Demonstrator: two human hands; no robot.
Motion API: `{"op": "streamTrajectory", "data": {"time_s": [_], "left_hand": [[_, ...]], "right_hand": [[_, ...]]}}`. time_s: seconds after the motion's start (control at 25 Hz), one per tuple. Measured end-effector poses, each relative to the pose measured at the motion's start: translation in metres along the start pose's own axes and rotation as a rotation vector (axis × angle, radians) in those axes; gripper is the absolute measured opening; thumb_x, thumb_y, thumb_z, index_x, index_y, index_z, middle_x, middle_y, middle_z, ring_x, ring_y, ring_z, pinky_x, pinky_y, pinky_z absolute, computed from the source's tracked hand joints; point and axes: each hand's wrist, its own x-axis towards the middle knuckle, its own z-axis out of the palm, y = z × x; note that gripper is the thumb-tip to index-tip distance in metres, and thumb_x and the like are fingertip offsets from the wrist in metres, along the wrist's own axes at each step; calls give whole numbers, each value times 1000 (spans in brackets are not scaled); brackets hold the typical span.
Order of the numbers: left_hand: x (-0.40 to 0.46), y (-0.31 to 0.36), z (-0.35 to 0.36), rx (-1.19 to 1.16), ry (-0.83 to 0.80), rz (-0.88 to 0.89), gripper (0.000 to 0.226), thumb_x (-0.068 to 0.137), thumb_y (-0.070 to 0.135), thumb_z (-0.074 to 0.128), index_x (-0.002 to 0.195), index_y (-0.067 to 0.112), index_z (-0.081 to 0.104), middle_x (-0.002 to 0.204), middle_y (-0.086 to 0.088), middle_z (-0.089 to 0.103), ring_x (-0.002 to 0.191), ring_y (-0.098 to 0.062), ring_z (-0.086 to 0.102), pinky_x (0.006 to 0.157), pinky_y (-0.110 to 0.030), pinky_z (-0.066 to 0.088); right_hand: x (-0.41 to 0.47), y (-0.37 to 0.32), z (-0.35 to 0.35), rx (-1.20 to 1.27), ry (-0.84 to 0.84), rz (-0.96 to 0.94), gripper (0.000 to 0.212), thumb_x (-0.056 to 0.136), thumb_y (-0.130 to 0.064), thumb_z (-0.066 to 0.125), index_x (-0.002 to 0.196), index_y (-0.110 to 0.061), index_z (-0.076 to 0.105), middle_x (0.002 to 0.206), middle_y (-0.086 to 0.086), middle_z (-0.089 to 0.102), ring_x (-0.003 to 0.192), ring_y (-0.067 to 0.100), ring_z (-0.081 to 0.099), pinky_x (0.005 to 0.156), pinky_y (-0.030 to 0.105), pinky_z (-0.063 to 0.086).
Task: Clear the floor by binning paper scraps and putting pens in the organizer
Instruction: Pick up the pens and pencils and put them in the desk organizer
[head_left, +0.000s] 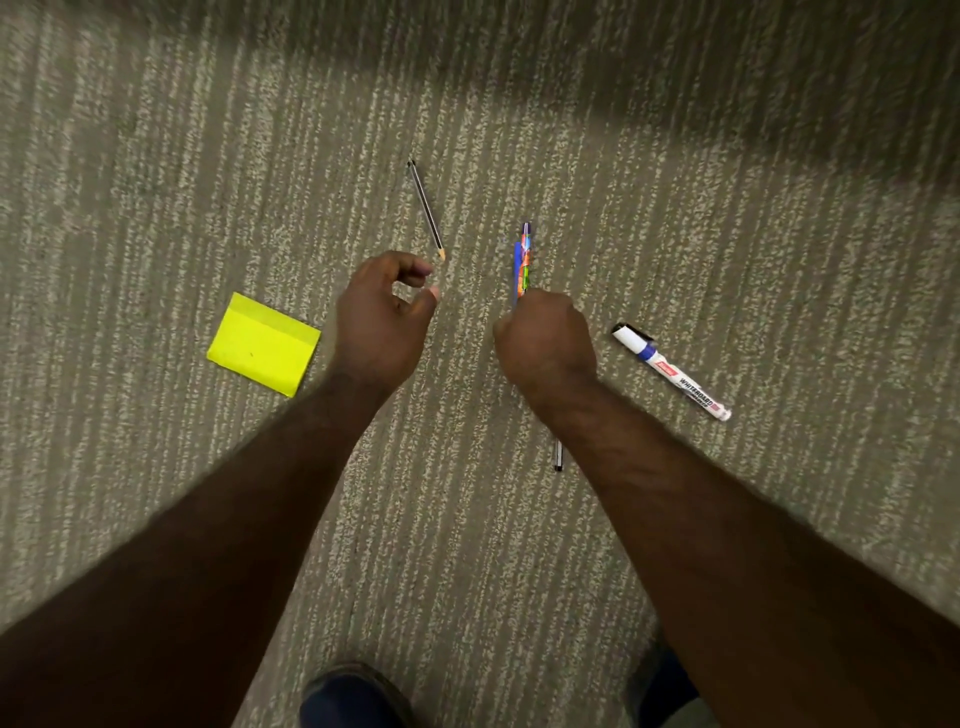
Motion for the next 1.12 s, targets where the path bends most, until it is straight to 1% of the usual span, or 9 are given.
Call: {"op": "streamTrajectory", "data": {"time_s": [0.08, 0.32, 0.44, 0.52, 0.68, 0.8, 0.88, 1.0, 1.12], "left_hand": [[11, 2, 2, 80, 29, 16, 13, 83, 18, 61, 96, 15, 62, 92, -3, 67, 68, -10, 51, 69, -24, 43], [67, 17, 22, 347, -41, -161, 36, 86, 40, 57, 101, 8, 51, 98, -12, 63, 85, -29, 58, 69, -32, 40], [65, 25, 34, 487, -81, -54, 30, 92, 31, 48, 100, 2, 53, 102, -21, 60, 88, -36, 56, 71, -39, 42], [45, 31, 40, 426, -99, 32, 24, 93, 19, 45, 98, -3, 52, 99, -26, 58, 88, -39, 55, 74, -45, 41], [-27, 56, 62, 251, -116, 0, 17, 94, 15, 40, 98, 1, 49, 82, -18, 59, 70, -28, 50, 63, -40, 38], [-69, 69, 86, 333, -219, -186, 27, 91, 31, 49, 101, 6, 50, 93, -21, 65, 82, -38, 59, 66, -38, 40], [-78, 69, 98, 413, -281, -281, 32, 85, 40, 57, 99, 11, 52, 96, -16, 67, 89, -37, 62, 71, -39, 46], [-79, 71, 105, 480, -319, -258, 25, 89, 33, 53, 98, 10, 53, 99, -18, 66, 92, -40, 62, 73, -40, 47], [-79, 90, 83, 425, -294, -214, 25, 93, 27, 45, 99, 4, 52, 97, -23, 65, 89, -40, 61, 66, -36, 39]], "right_hand": [[-7, 1, -8, 64, 12, -20, 25, 87, -21, 53, 99, -2, 62, 104, 21, 66, 97, 38, 62, 78, 37, 49], [-58, 20, -21, 293, 123, -37, 17, 85, -23, 51, 83, -7, 56, 82, 18, 65, 76, 36, 59, 63, 35, 40], [-64, 34, -21, 343, 198, -4, 16, 86, -22, 50, 80, -7, 55, 79, 17, 65, 74, 35, 57, 62, 35, 36], [-60, 44, -27, 369, 237, 15, 15, 86, -21, 51, 79, -9, 54, 79, 17, 64, 74, 35, 57, 63, 36, 37], [-50, 64, -48, 414, 304, 39, 13, 85, -20, 52, 76, -11, 52, 78, 16, 64, 70, 33, 55, 60, 34, 33], [-51, 79, -63, 408, 351, 33, 14, 85, -20, 54, 74, -11, 51, 75, 16, 63, 67, 32, 52, 60, 32, 26], [-56, 89, -69, 382, 362, 41, 17, 86, -22, 55, 75, -10, 52, 76, 16, 64, 69, 32, 53, 59, 31, 25], [-66, 103, -79, 342, 345, 64, 18, 87, -26, 54, 76, -12, 50, 79, 15, 63, 70, 32, 52, 60, 32, 26], [-76, 102, -99, 359, 319, 76, 15, 86, -22, 54, 75, -14, 48, 79, 18, 63, 72, 35, 55, 62, 37, 36]]}}
